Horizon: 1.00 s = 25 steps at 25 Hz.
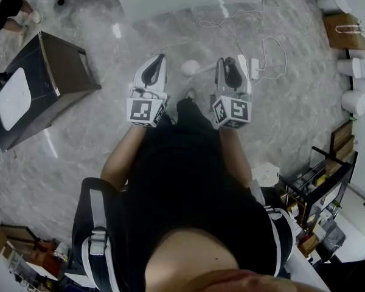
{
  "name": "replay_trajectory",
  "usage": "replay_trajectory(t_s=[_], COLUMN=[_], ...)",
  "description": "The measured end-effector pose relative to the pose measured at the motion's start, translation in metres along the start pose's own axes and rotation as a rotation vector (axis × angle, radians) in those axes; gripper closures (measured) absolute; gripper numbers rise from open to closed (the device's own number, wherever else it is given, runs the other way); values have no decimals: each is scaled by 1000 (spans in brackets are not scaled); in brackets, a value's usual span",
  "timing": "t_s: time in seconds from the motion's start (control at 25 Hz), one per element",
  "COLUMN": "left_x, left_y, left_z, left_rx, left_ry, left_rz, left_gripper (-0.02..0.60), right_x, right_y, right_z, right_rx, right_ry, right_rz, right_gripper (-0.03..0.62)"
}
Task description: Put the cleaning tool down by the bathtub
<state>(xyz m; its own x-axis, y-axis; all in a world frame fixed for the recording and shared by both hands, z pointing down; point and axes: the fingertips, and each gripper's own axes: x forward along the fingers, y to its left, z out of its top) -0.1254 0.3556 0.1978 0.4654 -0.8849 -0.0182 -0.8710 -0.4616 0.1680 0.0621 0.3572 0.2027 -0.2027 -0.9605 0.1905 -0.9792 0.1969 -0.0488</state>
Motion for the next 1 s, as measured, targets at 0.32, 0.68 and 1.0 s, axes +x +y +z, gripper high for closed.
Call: replay_trajectory(t_s=[0.32,0.68,1.0], left_x=[41,114,188], left_y=[-5,-16,-29], left_z=[-3,-11,-24], left_rx=[4,16,31], left_ry=[-8,3,24], left_rz=[3,25,57], left_gripper=[571,572,571], right_x=[36,95,147], right_y=[-20,-65,-121], right_z=[-1,6,10], right_rx=[13,6,3], right_ry=[-8,-16,-17], right_rz=[21,62,83], right_gripper=[496,496,496])
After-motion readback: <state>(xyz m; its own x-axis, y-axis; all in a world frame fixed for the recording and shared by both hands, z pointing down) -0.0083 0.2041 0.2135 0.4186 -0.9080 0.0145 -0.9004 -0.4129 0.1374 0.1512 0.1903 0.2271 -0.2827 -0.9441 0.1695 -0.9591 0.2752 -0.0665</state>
